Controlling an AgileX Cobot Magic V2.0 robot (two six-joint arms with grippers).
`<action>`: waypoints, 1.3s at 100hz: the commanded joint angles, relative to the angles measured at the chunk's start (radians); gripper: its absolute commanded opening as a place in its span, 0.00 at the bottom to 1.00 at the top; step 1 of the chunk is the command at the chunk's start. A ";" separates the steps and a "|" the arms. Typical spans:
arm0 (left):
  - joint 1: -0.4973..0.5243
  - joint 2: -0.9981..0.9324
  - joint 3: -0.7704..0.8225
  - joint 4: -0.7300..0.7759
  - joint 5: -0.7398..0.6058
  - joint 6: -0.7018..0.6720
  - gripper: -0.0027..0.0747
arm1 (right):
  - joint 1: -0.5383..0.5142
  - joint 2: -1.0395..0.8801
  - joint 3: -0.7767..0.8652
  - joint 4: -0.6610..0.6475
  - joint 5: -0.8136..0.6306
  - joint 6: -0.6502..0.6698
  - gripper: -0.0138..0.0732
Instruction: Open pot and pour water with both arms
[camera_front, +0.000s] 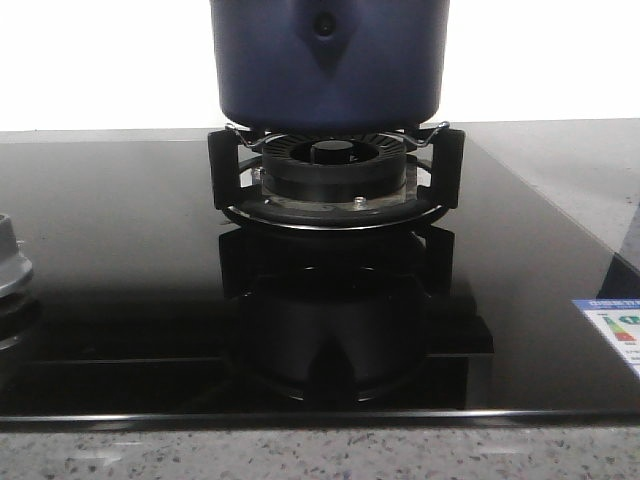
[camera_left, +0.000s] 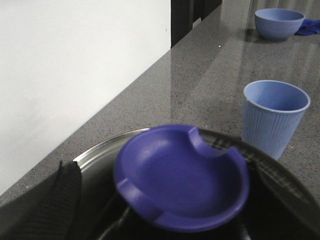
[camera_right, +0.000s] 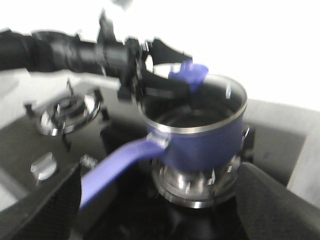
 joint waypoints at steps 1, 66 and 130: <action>-0.002 -0.012 -0.049 -0.084 0.000 0.005 0.78 | 0.003 -0.009 -0.032 0.019 -0.096 -0.016 0.81; -0.002 -0.001 -0.053 -0.172 0.135 0.005 0.51 | 0.003 -0.022 -0.032 -0.009 -0.099 -0.016 0.81; 0.044 -0.088 -0.053 -0.229 0.157 0.003 0.35 | 0.003 -0.022 -0.032 -0.085 -0.117 -0.016 0.81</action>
